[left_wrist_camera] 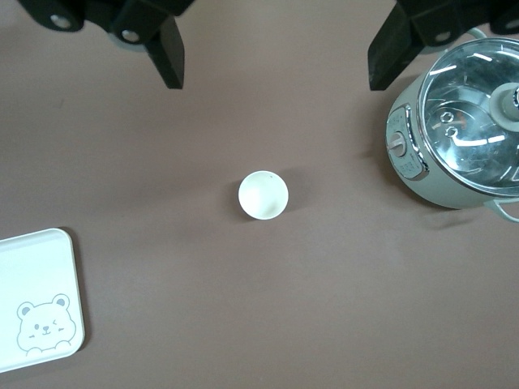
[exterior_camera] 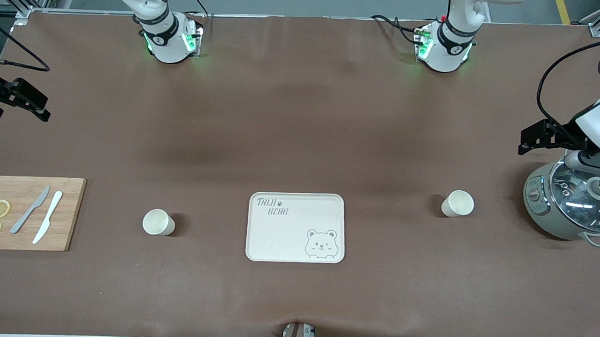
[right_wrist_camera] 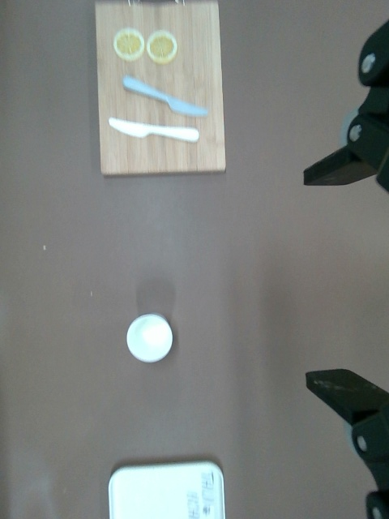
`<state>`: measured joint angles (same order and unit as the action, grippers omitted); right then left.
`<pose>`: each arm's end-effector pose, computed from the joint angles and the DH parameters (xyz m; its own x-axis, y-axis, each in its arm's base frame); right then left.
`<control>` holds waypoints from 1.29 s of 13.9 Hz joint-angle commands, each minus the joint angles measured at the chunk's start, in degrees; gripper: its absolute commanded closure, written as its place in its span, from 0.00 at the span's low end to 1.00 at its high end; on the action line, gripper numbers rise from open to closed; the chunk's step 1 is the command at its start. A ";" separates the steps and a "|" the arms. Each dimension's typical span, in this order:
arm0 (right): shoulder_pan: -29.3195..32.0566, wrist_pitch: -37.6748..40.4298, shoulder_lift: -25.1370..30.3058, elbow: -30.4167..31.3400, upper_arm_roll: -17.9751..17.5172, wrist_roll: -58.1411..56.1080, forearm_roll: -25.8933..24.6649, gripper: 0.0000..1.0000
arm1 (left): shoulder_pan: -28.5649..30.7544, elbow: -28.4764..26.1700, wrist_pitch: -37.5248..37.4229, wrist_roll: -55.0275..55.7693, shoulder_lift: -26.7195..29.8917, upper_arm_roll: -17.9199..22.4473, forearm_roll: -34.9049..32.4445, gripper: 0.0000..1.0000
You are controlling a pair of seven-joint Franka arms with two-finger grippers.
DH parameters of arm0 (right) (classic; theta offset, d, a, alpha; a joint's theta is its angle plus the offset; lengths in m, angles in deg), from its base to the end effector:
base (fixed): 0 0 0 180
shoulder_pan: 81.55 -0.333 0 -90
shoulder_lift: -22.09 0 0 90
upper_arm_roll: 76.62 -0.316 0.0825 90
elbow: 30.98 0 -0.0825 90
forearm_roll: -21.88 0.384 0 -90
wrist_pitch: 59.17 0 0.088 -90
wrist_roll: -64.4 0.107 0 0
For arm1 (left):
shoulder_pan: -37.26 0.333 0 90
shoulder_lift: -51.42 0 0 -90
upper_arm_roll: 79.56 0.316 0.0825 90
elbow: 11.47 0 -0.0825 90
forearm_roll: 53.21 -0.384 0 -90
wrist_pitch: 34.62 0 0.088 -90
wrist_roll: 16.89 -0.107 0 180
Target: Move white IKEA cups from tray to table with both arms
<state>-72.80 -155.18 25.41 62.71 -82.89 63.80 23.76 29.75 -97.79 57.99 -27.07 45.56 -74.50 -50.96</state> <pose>0.5465 -0.0187 0.6353 0.9945 -0.0356 0.0982 -0.0332 -0.9991 -0.0255 0.5891 -0.0319 0.6007 0.9760 -0.2173 0.0131 -0.2176 -0.9756 0.0284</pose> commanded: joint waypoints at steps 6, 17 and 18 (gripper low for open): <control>3.20 0.57 -1.38 -1.15 -0.59 -0.72 4.63 0.00 | 2.40 -2.53 1.43 -3.87 2.44 -0.84 -0.14 0.00; 3.28 0.22 -2.52 -1.15 -0.59 -0.89 2.26 0.00 | 3.29 -5.96 1.69 -4.75 2.70 -0.66 -0.14 0.00; 3.28 0.22 -2.52 -1.15 -0.59 -0.81 2.35 0.00 | 3.55 -6.05 1.69 -4.93 2.70 -0.75 -0.14 0.00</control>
<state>-70.55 -155.24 23.67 62.70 -82.73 63.61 26.58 32.65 -101.99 59.32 -30.66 46.59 -74.87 -50.96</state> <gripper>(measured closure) 0.000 0.000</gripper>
